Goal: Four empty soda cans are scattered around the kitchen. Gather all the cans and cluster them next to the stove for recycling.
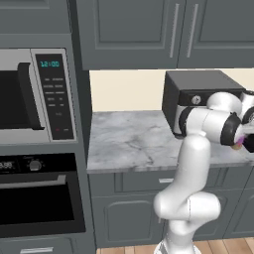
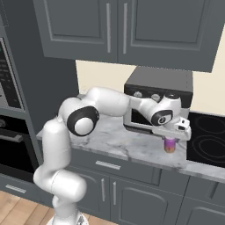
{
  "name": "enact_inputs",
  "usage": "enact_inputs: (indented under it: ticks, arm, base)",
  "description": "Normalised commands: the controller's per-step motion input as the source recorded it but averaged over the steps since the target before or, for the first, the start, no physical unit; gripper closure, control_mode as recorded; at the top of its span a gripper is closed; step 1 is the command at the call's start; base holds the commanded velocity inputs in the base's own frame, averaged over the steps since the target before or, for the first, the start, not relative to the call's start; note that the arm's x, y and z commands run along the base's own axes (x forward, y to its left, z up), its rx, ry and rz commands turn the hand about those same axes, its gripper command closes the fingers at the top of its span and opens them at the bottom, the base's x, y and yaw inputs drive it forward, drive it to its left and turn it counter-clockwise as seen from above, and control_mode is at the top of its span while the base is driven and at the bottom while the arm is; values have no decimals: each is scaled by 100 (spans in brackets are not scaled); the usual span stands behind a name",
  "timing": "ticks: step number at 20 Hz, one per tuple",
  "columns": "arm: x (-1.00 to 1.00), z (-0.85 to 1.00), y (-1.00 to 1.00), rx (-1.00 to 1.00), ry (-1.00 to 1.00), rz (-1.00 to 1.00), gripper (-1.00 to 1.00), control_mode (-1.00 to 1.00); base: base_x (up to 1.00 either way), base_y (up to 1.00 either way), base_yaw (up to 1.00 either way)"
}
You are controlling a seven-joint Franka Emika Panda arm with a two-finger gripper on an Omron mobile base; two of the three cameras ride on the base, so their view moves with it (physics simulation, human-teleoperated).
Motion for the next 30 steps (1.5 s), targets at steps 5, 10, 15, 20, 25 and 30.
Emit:
enact_inputs:
  ticks: [5, 10, 15, 20, 25, 30]
  arm:
    - [11, -11, -23, 0, 0, 0, 100, -100]
    - [14, -6, -24, 0, 0, 0, 100, -100]
    - [6, -9, -16, 0, 0, 0, 100, -100]
    - [2, -12, -10, 0, 0, 0, 100, -100]
    - [2, -15, -7, 0, 0, 0, 100, -100]
    - [3, -15, -6, 0, 0, 0, 100, -100]
  base:
    - [0, 0, 0]
    - [0, 0, 0]
    - [0, 0, 0]
    - [0, 0, 0]
    - [0, 0, 0]
    - [0, 0, 0]
